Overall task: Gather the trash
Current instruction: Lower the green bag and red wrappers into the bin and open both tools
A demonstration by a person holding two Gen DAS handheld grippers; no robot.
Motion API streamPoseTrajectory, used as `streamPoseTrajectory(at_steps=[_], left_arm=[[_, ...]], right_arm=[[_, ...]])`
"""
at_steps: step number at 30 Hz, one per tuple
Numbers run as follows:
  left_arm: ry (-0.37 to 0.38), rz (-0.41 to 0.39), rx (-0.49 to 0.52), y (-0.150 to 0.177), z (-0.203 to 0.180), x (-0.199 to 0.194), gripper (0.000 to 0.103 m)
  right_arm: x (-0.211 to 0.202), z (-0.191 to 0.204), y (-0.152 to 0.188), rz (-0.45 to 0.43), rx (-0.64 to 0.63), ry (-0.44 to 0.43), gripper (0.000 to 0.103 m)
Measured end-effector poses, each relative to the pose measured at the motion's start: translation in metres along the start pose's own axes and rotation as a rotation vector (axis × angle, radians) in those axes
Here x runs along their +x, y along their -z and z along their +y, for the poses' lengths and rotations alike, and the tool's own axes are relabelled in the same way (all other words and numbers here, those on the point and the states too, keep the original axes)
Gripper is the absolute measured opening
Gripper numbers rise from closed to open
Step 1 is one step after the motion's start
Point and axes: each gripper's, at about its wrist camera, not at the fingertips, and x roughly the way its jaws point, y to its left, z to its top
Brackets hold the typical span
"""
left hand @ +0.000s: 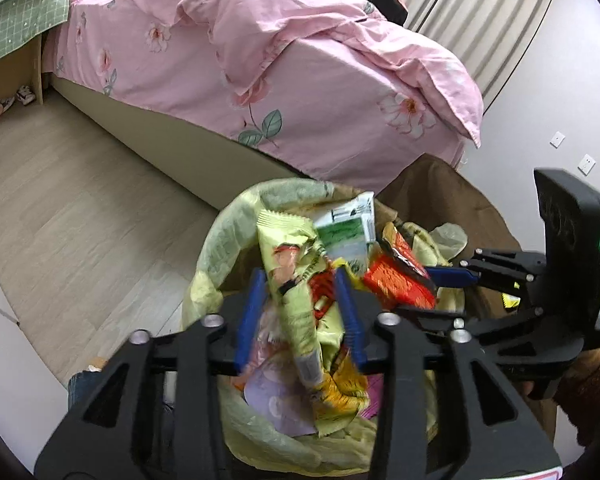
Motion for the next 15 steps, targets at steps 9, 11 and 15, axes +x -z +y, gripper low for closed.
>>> streamPoseTrajectory(at_steps=[9,11,15], left_arm=[[-0.018,-0.098,-0.042,-0.023,-0.010,-0.038,0.046],[-0.021,-0.111,-0.044,-0.025,-0.014,-0.042,0.047],[-0.032,-0.136,-0.059,-0.030,-0.024,-0.047,0.047]], right_arm=[[-0.056,-0.002,0.016,-0.128,0.034,0.010,0.049],[-0.074,-0.005,0.022,-0.173,0.044,-0.006,0.053],[-0.093,-0.007,0.028,-0.222,0.028,0.006,0.054]])
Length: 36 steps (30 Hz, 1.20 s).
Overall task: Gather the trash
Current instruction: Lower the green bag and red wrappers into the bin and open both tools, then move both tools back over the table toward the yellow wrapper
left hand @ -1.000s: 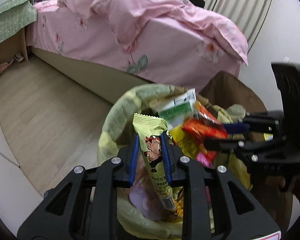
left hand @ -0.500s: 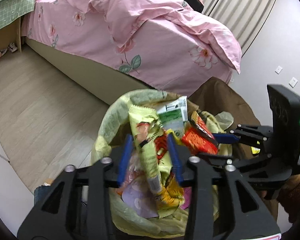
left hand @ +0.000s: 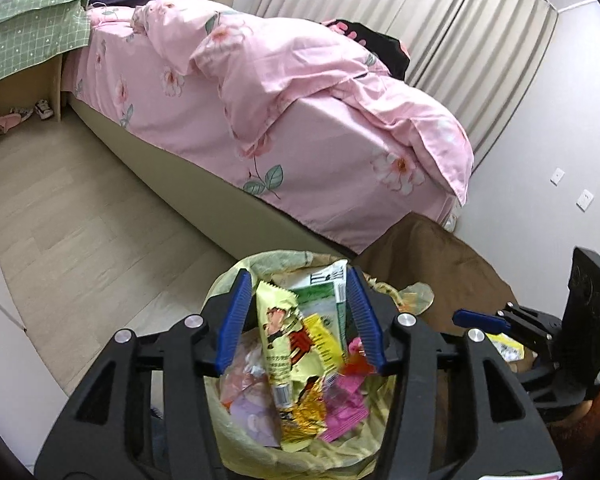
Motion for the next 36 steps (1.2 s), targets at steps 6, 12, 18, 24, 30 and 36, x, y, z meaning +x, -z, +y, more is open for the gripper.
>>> streamPoseTrajectory(at_steps=[6,12,18,24,30,36], left_arm=[[0.005,-0.011,0.023,-0.002,-0.018,-0.013,0.047],[0.059,0.006,0.097,0.002,-0.054,-0.014,0.049],[0.176,0.090,0.226,0.025,-0.113,0.011,0.049],[0.321,0.209,0.443,0.058,-0.204,0.060,0.050],[0.407,0.283,0.539,0.064,-0.270,0.114,0.050],[0.375,0.388,0.478,0.063,-0.285,0.168,0.050]], right_arm=[[-0.025,-0.005,0.005,-0.035,-0.003,0.039,0.054],[-0.065,-0.032,0.042,-0.035,0.041,0.167,0.054],[-0.121,-0.066,0.103,-0.023,0.127,0.313,0.054],[-0.158,-0.102,0.182,0.017,0.340,0.355,0.052],[-0.162,-0.115,0.233,0.003,0.479,0.399,0.052],[-0.160,-0.131,0.254,-0.025,0.584,0.413,0.052]])
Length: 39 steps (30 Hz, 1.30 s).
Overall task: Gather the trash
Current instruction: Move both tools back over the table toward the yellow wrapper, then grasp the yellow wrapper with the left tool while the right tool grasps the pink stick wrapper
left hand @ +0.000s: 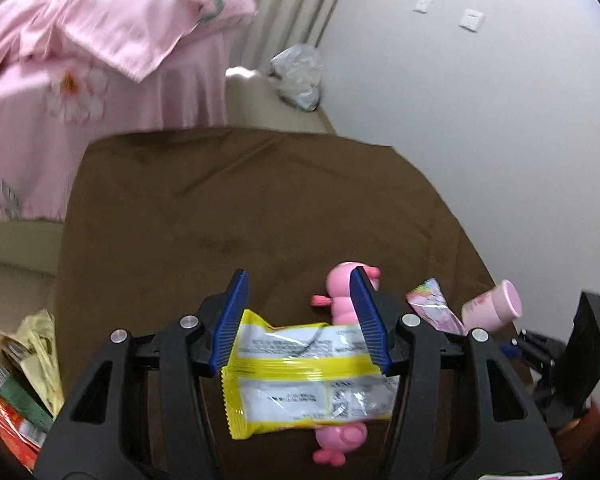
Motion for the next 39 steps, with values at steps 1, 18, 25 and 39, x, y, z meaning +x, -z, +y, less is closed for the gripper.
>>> streamPoseTrajectory(at_steps=[1,18,25,39], left_arm=[[0.018,0.019,-0.020,0.004,0.004,0.001,0.050],[-0.001,-0.049,0.052,0.043,-0.011,-0.058,0.053],[0.021,-0.017,-0.112,0.002,0.021,-0.003,0.053],[0.139,0.126,-0.037,0.082,-0.009,-0.046,0.053]], right_arm=[[0.001,-0.003,0.001,-0.005,0.009,-0.005,0.052],[0.010,0.010,0.014,0.004,-0.066,0.044,0.052],[0.005,-0.002,0.018,0.008,0.014,0.001,0.052],[0.015,0.005,-0.028,-0.063,-0.030,0.116,0.037]])
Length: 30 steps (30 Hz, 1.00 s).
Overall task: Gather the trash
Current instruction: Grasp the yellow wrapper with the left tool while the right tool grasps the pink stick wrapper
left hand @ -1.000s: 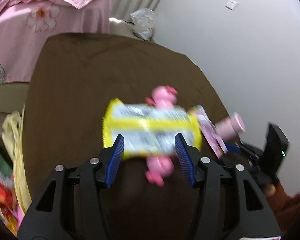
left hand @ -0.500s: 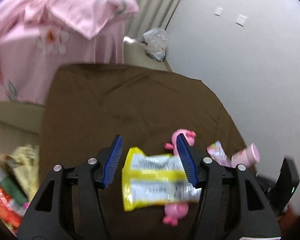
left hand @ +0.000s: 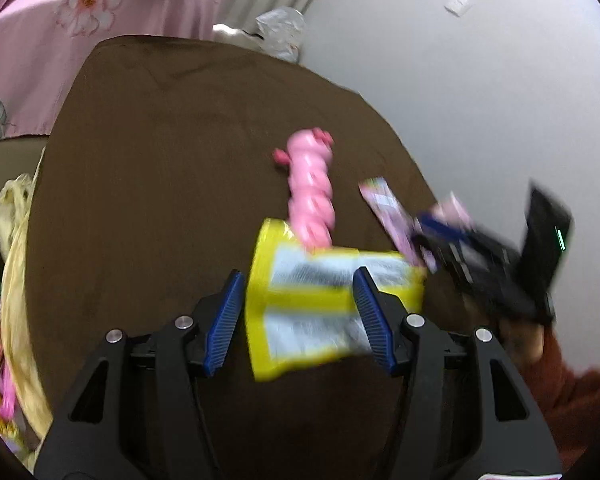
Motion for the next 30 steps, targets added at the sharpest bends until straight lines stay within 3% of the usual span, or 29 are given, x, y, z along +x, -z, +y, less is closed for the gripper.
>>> streamPoseTrajectory(at_steps=[3,7,10,19,26,29,30], left_arm=[[-0.055,-0.019,0.067,0.011,-0.011,-0.012,0.053],[-0.156,-0.063,0.153,0.015,-0.023,-0.023,0.053],[-0.189,-0.069,0.148,0.013,-0.024,-0.019,0.053],[-0.199,-0.057,0.125,0.001,-0.020,0.006,0.053],[-0.107,-0.008,0.022,0.000,-0.017,0.019,0.053],[-0.112,-0.012,0.039,0.007,-0.027,0.017,0.037],[-0.125,-0.020,0.042,0.009,-0.029,0.014,0.026]], right_arm=[[0.016,0.007,-0.003,0.047,-0.035,0.030,0.027],[0.012,0.013,0.013,0.077,-0.039,-0.044,0.019],[-0.003,0.014,0.027,0.078,-0.031,-0.068,0.016],[-0.042,-0.005,0.051,0.045,0.035,-0.106,0.016],[-0.048,-0.002,0.051,0.023,0.030,-0.106,0.016],[-0.052,0.003,0.050,0.005,0.014,-0.106,0.016],[-0.053,0.004,0.051,0.001,0.009,-0.106,0.016]])
